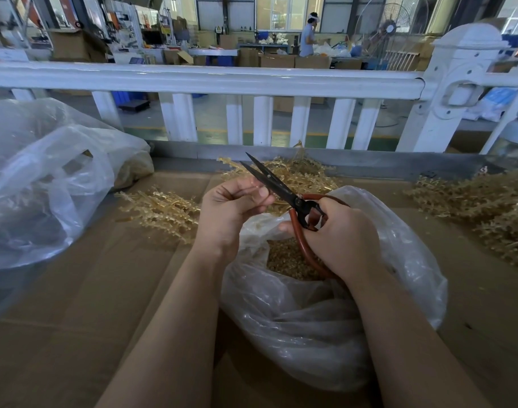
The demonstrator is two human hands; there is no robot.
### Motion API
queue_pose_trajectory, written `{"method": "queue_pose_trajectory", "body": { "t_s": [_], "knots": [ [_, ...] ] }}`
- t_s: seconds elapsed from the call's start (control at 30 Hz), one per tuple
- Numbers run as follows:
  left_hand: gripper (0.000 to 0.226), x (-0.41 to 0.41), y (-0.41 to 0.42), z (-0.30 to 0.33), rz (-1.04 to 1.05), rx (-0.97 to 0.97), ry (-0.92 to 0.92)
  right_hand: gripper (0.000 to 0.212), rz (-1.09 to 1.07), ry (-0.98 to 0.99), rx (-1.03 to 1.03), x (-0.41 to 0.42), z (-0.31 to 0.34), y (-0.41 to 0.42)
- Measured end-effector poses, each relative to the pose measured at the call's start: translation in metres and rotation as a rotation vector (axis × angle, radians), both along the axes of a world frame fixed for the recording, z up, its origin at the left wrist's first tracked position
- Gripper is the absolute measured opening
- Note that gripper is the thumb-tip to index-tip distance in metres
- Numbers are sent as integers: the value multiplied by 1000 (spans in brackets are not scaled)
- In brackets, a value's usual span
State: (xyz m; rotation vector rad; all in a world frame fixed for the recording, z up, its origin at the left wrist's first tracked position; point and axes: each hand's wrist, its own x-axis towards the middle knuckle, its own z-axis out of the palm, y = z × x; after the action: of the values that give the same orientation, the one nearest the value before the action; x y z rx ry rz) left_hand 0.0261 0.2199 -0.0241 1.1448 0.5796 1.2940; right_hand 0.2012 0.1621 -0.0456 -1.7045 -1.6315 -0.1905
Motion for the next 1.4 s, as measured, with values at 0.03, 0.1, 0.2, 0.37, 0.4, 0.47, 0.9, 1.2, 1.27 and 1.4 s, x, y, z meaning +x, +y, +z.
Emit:
{"method": "queue_pose_trajectory", "body": {
  "t_s": [0.03, 0.1, 0.2, 0.37, 0.4, 0.47, 0.9, 1.2, 1.27, 1.4],
  "knots": [
    [11, 0, 0, 0, 0, -2, -6, 73, 2, 7, -2, 0, 0, 0],
    [15, 0, -1, 1, -6, -10, -21, 74, 12, 28, -5, -1, 0, -1],
    [17, 2, -2, 1, -32, -42, -4, 60, 33, 123, -9, -3, -1, 0],
    [19, 7, -7, 1, -93, -161, 114, 30, 110, 443, -65, -2, 1, 4],
    [17, 8, -8, 1, -102, -157, 156, 21, 132, 482, -71, -2, 2, 5],
    [13, 10, -10, 1, -121, -133, 216, 15, 176, 569, -70, -2, 2, 6],
    [9, 13, -11, 2, -160, -96, 173, 21, 240, 580, -36, -3, 6, 7],
    [16, 13, -7, 0, 17, 2, 281, 16, 137, 510, -39, -5, 7, 4],
    [16, 11, -6, 1, 95, 52, 287, 35, 87, 447, -38, -4, 7, 1],
    [17, 10, -6, 2, 190, 133, 257, 58, 43, 167, -61, -1, 5, -3]
  ]
}}
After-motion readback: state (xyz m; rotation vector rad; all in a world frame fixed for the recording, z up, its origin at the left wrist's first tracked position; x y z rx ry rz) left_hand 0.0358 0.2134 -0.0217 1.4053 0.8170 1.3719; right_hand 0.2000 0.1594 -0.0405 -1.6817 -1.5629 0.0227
